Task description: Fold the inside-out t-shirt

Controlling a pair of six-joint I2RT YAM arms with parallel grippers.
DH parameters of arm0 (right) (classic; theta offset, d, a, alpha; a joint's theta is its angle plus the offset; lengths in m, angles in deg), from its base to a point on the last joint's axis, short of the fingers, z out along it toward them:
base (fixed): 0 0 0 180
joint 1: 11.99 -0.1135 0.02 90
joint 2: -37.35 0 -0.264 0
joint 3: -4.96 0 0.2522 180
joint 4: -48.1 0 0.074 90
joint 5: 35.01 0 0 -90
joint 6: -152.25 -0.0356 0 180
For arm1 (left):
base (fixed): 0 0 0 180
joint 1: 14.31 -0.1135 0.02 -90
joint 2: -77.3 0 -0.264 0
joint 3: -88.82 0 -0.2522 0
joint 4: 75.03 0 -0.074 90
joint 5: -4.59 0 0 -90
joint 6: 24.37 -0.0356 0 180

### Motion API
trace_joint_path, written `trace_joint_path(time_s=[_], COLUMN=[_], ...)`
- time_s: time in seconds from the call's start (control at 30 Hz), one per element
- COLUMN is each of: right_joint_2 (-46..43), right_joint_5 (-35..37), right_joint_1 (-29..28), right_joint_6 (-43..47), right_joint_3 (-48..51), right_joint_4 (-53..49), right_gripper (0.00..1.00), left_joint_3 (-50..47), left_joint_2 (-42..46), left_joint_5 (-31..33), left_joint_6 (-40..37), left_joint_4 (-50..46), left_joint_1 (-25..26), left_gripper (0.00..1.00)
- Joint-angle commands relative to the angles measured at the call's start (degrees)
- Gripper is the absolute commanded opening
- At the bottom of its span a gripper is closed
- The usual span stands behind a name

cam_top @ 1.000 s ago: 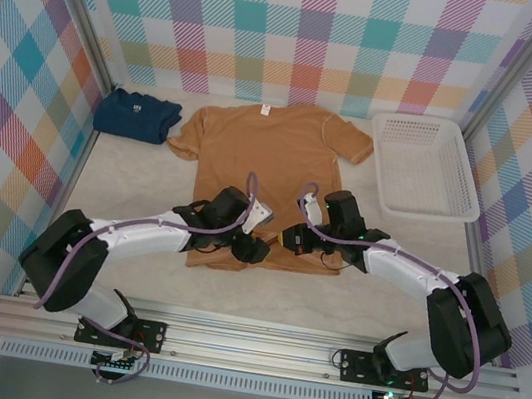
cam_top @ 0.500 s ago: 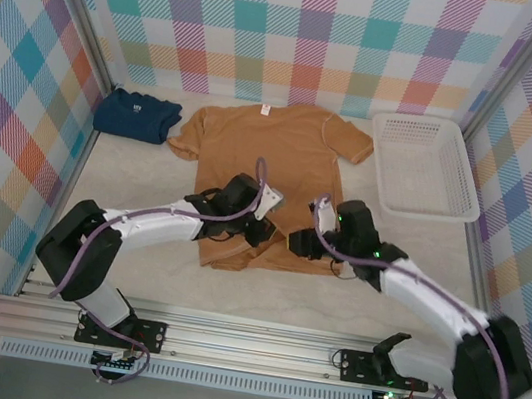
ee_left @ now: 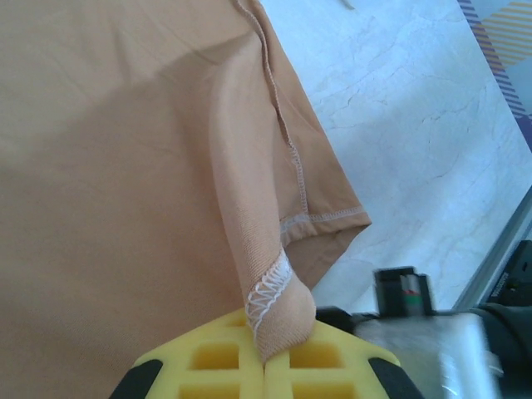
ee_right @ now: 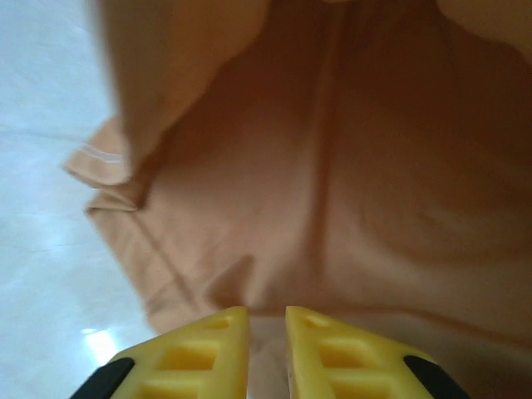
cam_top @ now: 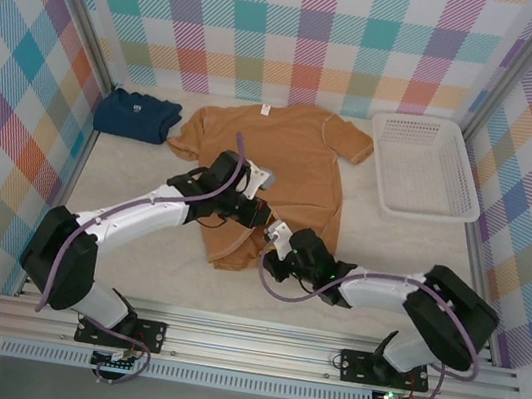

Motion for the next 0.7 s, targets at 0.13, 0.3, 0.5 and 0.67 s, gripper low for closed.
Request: trace_joint_path(time_s=[0.13, 0.3, 0.5, 0.67], right_joint_2=[8.95, 13.41, 16.79, 18.18], right_joint_5=[12.01, 15.99, 21.53, 21.61], right_joint_1=[-0.60, -0.60, -0.52, 1.65], right_joint_6=[9.56, 12.76, 11.17, 5.81], right_joint_3=[-3.57, -6.88, -12.71, -15.97], right_joint_4=[12.41, 14.52, 11.29, 7.47], right_gripper=[0.11, 0.10, 0.10, 0.11], left_joint_3=[5.55, 9.43, 12.75, 16.00], left_joint_2=[0.03, -0.09, 2.37, 4.27], left_joint_5=[-7.34, -10.78, -12.34, -10.05], left_joint_6=[3.34, 4.16, 4.38, 1.47], left_joint_4=[-5.80, -7.88, -10.33, -14.29], left_joint_1=[-3.44, -3.85, -3.87, -3.86], left_gripper=[0.00, 0.00, 0.00, 0.00])
